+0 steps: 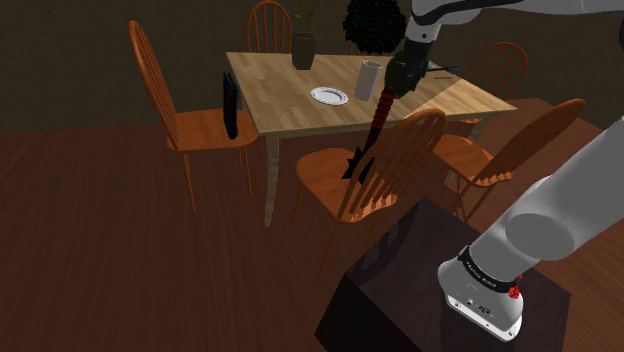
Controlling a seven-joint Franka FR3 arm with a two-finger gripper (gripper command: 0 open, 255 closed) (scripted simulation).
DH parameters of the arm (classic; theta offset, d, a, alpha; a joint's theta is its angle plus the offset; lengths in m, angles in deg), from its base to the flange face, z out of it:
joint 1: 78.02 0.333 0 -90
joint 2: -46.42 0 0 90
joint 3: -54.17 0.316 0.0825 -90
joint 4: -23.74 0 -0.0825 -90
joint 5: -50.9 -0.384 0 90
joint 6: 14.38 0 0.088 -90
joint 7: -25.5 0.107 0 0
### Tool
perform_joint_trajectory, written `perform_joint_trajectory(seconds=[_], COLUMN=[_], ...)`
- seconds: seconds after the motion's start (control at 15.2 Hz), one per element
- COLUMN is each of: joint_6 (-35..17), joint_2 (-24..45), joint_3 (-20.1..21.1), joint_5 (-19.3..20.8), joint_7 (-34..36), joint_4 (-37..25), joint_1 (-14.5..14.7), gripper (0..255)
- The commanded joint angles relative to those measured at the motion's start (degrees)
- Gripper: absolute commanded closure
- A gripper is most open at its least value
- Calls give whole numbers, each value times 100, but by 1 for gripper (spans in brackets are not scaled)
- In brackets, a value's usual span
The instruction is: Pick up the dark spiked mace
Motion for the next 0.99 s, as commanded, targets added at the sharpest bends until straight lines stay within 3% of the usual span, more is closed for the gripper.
perform_joint_trajectory(seconds=[0.0,0.66,0.92], joint_6=[-88,58,-229], joint_2=[454,2642,2685], joint_3=[-127,-357,-340], joint_5=[-166,-1142,-1161], joint_7=[-178,-783,-797], joint_4=[-395,-2748,-2502], joint_1=[-92,-776,-771], gripper=[0,0,0])
